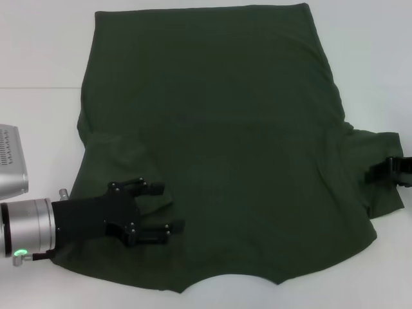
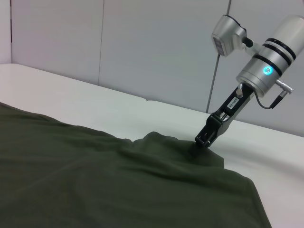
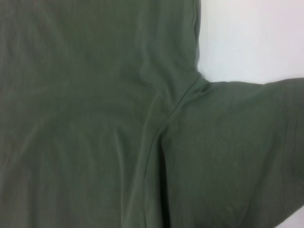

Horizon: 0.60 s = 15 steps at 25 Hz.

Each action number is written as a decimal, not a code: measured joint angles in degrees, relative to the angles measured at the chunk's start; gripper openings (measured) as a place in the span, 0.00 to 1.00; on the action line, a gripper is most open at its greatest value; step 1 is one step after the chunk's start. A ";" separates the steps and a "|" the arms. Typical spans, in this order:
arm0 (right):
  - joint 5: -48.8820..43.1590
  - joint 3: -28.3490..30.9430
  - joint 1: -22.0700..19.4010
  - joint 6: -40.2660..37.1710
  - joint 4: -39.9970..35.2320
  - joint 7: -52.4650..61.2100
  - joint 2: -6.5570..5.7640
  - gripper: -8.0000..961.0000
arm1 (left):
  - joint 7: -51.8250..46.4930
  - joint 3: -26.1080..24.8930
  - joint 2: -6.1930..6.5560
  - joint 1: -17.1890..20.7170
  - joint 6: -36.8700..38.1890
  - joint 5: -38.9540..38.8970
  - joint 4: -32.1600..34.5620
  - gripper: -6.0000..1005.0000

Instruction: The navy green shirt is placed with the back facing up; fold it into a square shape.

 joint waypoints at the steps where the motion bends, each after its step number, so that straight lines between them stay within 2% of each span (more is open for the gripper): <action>1: -0.02 -0.33 0.03 0.01 0.08 0.14 -0.11 0.60 | -0.03 -0.03 0.00 0.00 0.00 0.00 0.00 0.88; 2: -0.03 -0.62 0.05 0.01 0.13 0.33 -0.18 0.53 | -0.06 -0.05 0.00 0.00 0.00 0.00 0.00 0.88; 12: -0.03 -0.95 0.07 0.04 -0.23 0.48 -0.37 0.29 | -0.21 -0.17 0.09 0.02 0.00 0.00 0.00 0.88; 15: -0.03 -0.95 0.10 0.04 -0.26 0.28 -0.39 0.16 | -0.22 -0.24 0.09 0.02 0.00 0.00 0.00 0.88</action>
